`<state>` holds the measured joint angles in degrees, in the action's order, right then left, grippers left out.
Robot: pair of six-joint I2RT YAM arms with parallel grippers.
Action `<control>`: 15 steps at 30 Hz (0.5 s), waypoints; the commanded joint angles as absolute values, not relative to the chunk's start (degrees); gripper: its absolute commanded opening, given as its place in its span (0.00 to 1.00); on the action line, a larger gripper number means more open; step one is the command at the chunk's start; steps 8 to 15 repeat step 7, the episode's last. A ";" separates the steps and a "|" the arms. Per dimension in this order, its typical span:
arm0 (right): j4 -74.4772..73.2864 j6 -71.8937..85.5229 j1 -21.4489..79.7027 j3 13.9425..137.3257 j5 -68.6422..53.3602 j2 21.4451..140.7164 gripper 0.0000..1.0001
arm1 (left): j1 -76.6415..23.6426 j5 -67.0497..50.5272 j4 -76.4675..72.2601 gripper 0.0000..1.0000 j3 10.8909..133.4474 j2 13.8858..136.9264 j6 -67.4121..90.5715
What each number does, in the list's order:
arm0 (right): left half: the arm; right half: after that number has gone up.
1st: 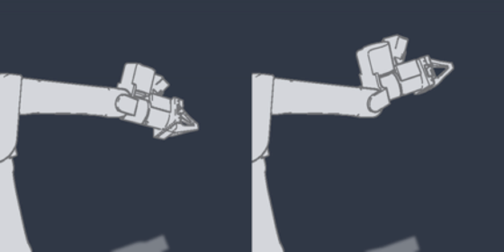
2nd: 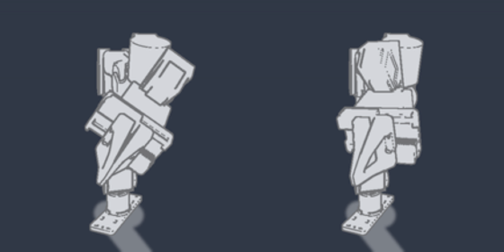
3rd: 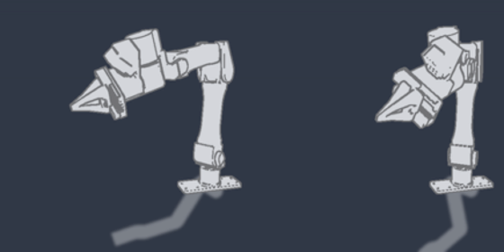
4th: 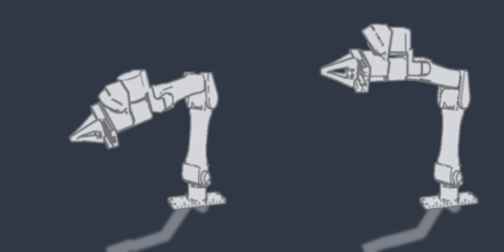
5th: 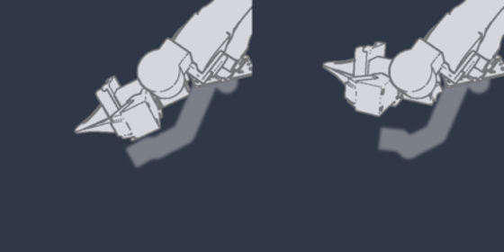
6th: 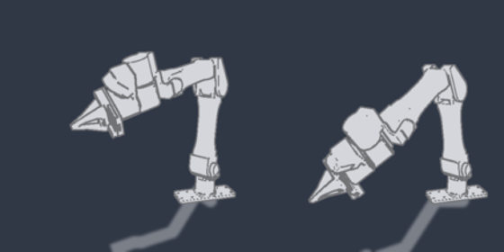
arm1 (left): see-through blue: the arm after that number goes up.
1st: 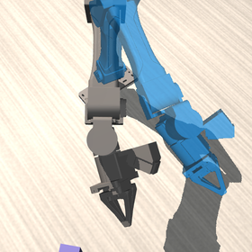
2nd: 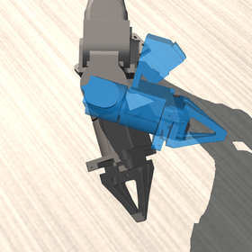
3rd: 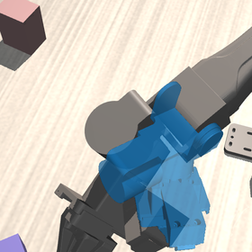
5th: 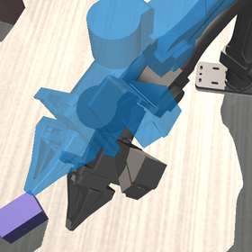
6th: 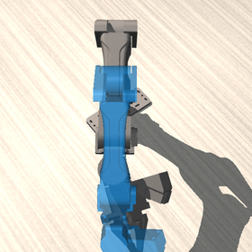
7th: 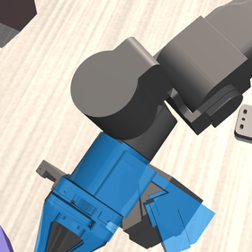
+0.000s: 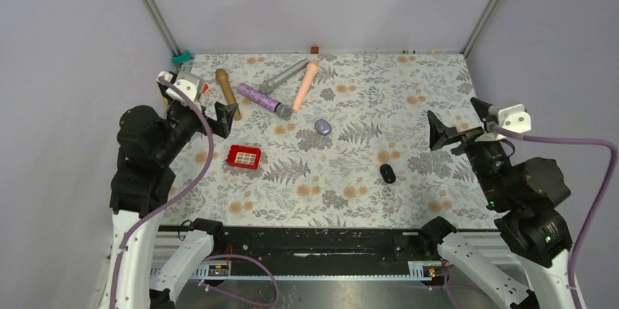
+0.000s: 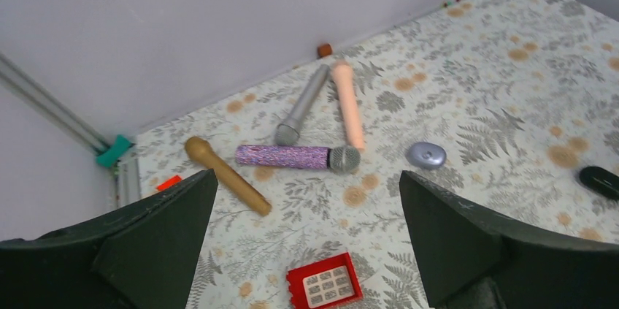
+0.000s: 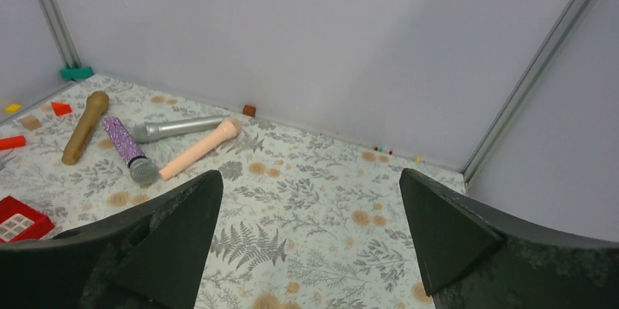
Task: Insert the wireless bluetooth earbuds into the charging case
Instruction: Reset both arms
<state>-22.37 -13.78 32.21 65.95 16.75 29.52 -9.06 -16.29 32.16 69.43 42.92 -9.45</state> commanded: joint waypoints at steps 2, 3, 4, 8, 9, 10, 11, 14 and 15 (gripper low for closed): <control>-24.65 -16.94 31.99 68.43 18.07 27.48 0.99 | -7.86 -8.32 30.58 0.99 71.04 39.90 -8.20; -24.75 -16.69 31.96 68.20 17.85 27.29 0.99 | -7.60 -8.45 29.90 0.99 70.17 39.58 -7.71; -24.70 -16.58 31.99 67.94 17.54 27.13 0.99 | -7.50 -8.49 29.19 0.99 69.32 39.48 -7.47; -24.41 -15.64 31.98 66.75 15.52 26.76 0.99 | -7.25 -8.04 27.29 0.98 67.12 39.29 -6.83; -24.41 -15.64 31.98 66.75 15.52 26.76 0.99 | -7.25 -8.04 27.29 0.98 67.12 39.29 -6.83; -24.41 -15.64 31.98 66.75 15.52 26.76 0.99 | -7.25 -8.04 27.29 0.98 67.12 39.29 -6.83; -24.41 -15.64 31.98 66.75 15.52 26.76 0.99 | -7.25 -8.04 27.29 0.98 67.12 39.29 -6.83; -24.41 -15.64 31.98 66.75 15.52 26.76 0.99 | -7.25 -8.04 27.29 0.98 67.12 39.29 -6.83; -24.41 -15.64 31.98 66.75 15.52 26.76 0.99 | -7.25 -8.04 27.29 0.98 67.12 39.29 -6.83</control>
